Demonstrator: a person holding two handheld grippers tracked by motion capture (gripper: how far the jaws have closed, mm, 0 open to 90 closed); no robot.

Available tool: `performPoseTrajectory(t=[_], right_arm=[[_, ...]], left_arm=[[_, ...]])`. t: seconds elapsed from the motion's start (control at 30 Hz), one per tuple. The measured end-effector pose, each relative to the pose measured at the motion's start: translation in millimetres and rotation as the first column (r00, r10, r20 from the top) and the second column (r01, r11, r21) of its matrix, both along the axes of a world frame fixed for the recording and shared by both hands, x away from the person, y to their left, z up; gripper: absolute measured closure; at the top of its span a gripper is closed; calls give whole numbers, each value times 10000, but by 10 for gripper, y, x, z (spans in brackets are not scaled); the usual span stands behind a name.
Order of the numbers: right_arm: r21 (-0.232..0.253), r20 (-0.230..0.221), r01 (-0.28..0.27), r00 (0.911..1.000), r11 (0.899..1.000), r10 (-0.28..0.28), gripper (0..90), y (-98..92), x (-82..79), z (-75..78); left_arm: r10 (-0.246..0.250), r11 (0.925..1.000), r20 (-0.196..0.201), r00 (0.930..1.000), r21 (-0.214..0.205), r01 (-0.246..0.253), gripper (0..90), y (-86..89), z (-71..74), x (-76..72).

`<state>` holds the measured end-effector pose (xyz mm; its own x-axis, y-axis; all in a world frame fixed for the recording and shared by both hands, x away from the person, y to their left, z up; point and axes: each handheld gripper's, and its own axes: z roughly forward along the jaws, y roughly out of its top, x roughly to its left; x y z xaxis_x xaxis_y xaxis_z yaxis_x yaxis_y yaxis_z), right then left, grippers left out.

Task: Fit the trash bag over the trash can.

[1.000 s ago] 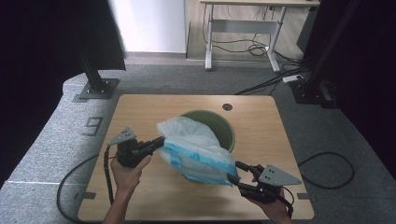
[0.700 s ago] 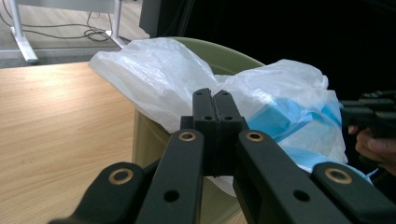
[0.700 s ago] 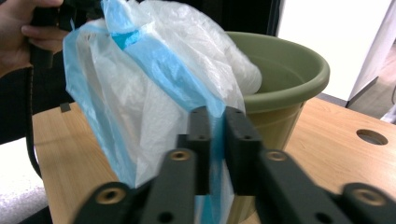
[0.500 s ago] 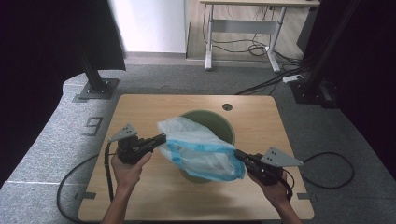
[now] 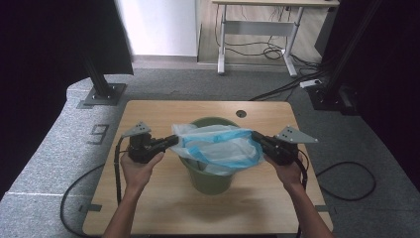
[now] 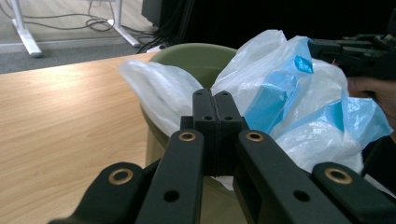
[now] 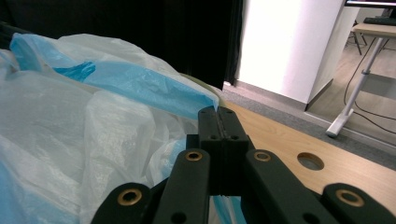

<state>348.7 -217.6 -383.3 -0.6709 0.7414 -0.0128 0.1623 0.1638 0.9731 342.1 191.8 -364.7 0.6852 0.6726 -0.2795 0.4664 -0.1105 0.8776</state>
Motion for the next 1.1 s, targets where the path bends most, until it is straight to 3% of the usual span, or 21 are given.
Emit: performPoseTrajectory(t=[0.27, 0.5, 0.6, 0.67, 0.8, 0.93, 1.1], right_arm=[[-296, -44, 53, 10000, 9995, -55, 887, 102, 298, 33], [-338, -28, 108, 9999, 9994, -109, 886, 176, 498, 25], [-250, -27, 91, 10000, 9996, -91, 886, 217, 554, 37], [-295, 111, -28, 9999, 9996, 32, 886, 235, 547, 47], [-559, 406, -168, 9990, 9983, 191, 886, 245, 487, 68], [-569, 650, -345, 9972, 9978, 382, 886, 199, 408, 91], [-617, 681, -529, 9960, 9967, 571, 886, 155, 334, 134]], left_arm=[[354, 9990, -133, 9993, 288, -350, 898, 40, 92, 213], [621, 9972, -289, 9977, 442, -608, 898, 83, 58, 361], [486, 9978, -299, 9984, 458, -472, 898, 92, 50, 363], [151, 9996, -124, 9998, 259, -147, 888, 104, 83, 327], [-663, 9975, 126, 9977, 235, 660, 752, 99, 216, 240], [-1410, 9898, 447, 9890, 252, 1400, 648, 73, 358, 116], [-1420, 9877, 990, 9849, 795, 1344, 459, -40, 503, -4]])
